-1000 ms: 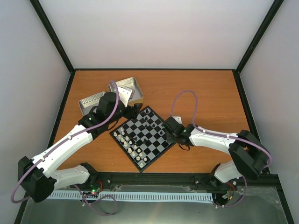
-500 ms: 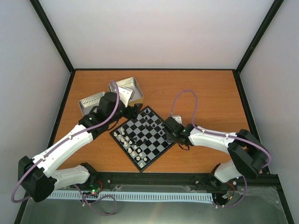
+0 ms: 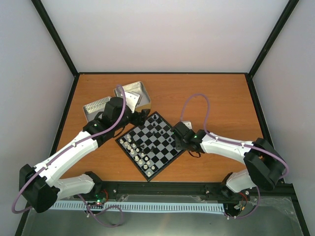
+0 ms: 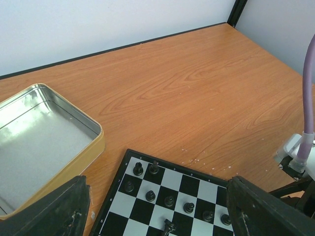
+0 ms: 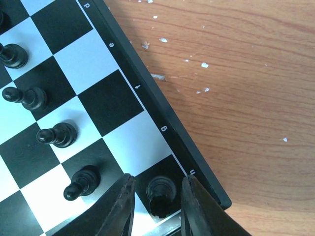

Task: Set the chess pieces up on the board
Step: Place the chess piece on the chessboard, then pick up the chess piece from the chessboard.

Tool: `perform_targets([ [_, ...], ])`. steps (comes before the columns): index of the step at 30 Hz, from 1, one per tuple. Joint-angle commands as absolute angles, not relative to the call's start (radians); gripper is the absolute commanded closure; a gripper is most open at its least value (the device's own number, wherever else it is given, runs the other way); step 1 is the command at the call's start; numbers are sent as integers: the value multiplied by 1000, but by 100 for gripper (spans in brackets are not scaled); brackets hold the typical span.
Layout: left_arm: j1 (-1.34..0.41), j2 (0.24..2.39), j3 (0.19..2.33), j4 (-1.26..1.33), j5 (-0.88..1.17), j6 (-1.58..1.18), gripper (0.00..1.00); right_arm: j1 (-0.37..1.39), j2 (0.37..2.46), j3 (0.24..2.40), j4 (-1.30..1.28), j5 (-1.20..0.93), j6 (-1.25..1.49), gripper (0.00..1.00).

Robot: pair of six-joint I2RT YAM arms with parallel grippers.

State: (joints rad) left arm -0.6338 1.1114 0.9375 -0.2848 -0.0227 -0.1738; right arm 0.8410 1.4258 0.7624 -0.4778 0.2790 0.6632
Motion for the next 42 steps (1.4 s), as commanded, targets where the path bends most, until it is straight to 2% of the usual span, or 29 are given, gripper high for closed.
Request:
perform_targets([
  [1, -632, 1120, 935, -282, -16, -202, 23, 837, 1383, 798, -510, 299, 687, 72],
  [8, -632, 1195, 930, -433, 155, -275, 32, 836, 1285, 803, -519, 343, 720, 69],
  [17, -648, 1405, 950, -524, 200, -212, 51, 833, 1251, 794, -513, 352, 741, 68],
  [24, -657, 1609, 1069, -544, 243, -152, 52, 830, 1224, 767, -503, 341, 759, 68],
  [34, -657, 1716, 1143, -558, 174, -140, 51, 825, 1188, 739, -499, 343, 759, 68],
  [42, -657, 1770, 1164, -549, 191, -140, 59, 824, 1183, 730, -489, 333, 762, 68],
])
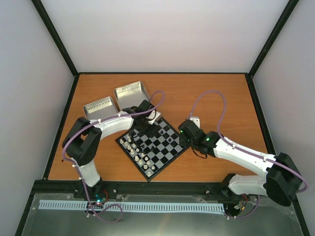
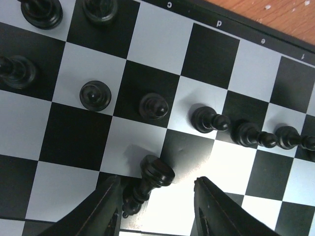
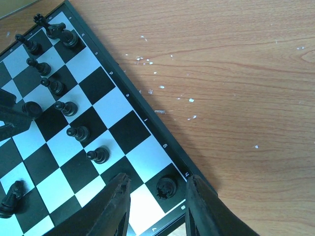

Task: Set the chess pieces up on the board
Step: Pick up the chess piece from the chessboard.

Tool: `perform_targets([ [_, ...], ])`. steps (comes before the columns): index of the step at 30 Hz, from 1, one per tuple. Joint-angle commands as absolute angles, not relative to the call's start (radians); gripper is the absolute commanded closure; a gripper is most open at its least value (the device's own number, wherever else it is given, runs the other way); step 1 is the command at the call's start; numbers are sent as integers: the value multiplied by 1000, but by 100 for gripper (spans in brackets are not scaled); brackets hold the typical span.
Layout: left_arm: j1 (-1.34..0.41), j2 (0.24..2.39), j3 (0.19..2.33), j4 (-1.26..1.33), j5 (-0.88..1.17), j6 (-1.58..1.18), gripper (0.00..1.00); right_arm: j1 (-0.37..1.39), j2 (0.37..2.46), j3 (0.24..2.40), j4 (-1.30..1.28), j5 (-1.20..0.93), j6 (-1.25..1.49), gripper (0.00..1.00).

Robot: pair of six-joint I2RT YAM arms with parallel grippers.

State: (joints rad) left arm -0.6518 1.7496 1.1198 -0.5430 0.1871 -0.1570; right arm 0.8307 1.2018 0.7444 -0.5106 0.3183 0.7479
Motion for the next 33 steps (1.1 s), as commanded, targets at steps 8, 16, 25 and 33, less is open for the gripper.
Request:
perform_targets([
  [8, -657, 1811, 1170, -555, 155, -151, 61, 824, 1180, 724, -487, 328, 768, 68],
  [16, -657, 1823, 1166, -571, 118, -165, 70, 824, 1183, 723, -482, 324, 772, 68],
  [25, -658, 1806, 1158, -582, 120, -176, 82, 823, 1186, 723, -478, 319, 773, 68],
  [33, -658, 1820, 1175, -572, 114, -191, 65, 824, 1187, 723, -473, 315, 775, 68],
])
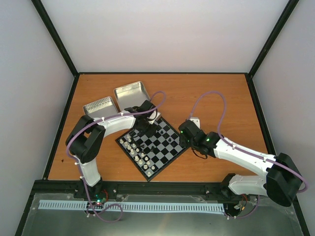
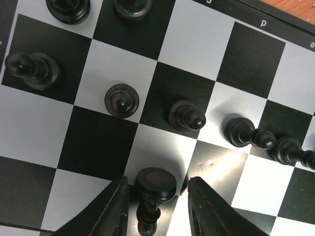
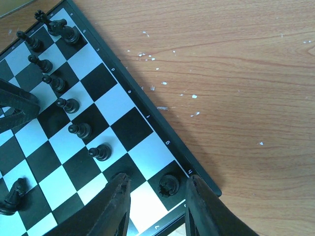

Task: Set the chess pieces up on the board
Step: Pick up the chess piece from the chessboard.

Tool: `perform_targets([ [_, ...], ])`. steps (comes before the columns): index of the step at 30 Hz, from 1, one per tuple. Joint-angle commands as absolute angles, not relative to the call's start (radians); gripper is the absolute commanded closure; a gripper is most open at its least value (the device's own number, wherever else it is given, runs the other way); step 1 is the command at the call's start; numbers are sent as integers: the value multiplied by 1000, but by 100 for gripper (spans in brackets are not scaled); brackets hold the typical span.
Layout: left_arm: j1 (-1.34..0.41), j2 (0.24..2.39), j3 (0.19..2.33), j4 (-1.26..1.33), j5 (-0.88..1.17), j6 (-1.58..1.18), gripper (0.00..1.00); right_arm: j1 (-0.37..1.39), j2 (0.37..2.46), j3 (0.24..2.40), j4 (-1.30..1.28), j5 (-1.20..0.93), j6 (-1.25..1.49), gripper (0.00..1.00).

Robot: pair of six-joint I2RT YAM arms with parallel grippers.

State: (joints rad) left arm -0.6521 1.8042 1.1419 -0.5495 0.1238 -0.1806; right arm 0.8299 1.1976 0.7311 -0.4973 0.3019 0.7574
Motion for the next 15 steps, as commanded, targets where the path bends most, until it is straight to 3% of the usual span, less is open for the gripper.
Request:
perform_targets([
  [1, -658, 1823, 1178, -571, 113, -190, 65, 823, 1189, 723, -472, 314, 775, 68],
  [11, -657, 1838, 1187, -573, 114, -182, 83, 824, 1188, 727, -469, 307, 777, 68],
  [15, -658, 1799, 1172, -565, 111, -199, 84, 823, 1185, 728, -455, 286, 759, 68],
])
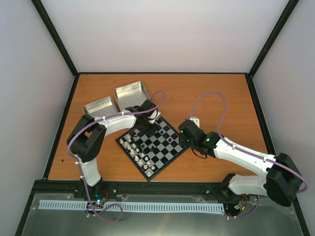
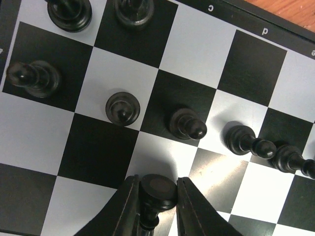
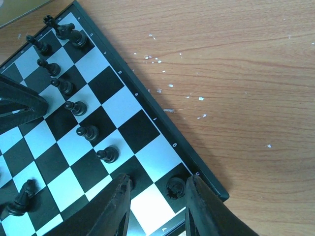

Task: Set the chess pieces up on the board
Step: Pick up the chess piece from the chessboard, then place the chess piece on the chessboard.

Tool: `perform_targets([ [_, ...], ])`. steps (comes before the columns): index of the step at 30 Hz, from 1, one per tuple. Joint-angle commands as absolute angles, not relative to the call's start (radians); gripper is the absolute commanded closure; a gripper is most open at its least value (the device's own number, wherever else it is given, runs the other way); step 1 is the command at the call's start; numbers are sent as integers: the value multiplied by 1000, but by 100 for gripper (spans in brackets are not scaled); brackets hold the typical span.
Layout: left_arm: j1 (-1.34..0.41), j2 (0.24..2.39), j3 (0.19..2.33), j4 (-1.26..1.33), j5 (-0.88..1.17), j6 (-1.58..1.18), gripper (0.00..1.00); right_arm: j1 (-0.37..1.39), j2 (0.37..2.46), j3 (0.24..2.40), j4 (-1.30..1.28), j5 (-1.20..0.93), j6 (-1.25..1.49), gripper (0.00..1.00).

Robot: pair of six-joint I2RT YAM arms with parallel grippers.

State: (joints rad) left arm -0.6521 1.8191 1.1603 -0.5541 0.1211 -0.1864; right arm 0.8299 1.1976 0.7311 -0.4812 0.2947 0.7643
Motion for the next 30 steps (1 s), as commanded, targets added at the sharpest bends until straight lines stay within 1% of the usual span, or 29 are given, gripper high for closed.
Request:
perform_targets([
  [1, -657, 1780, 1165, -562, 111, -208, 84, 823, 1181, 725, -443, 272, 749, 68],
  [7, -656, 1618, 1094, -491, 158, -326, 83, 825, 1135, 664, -246, 101, 650, 66],
  [13, -657, 1423, 1002, -320, 297, -583, 82, 833, 1112, 604, 14, -72, 607, 58],
  [17, -656, 1309, 949, -140, 390, -765, 81, 846, 1103, 597, 133, -110, 603, 50],
  [20, -657, 1259, 935, -62, 428, -899, 81, 854, 1077, 589, 227, -130, 606, 47],
  [24, -657, 1214, 923, 11, 452, -1042, 80, 857, 1041, 583, 289, -109, 605, 46],
  [27, -657, 1171, 903, 62, 450, -1109, 80, 857, 1018, 581, 304, -63, 619, 46],
  [30, -657, 1135, 884, 94, 448, -1174, 80, 857, 1009, 582, 346, -62, 627, 46],
])
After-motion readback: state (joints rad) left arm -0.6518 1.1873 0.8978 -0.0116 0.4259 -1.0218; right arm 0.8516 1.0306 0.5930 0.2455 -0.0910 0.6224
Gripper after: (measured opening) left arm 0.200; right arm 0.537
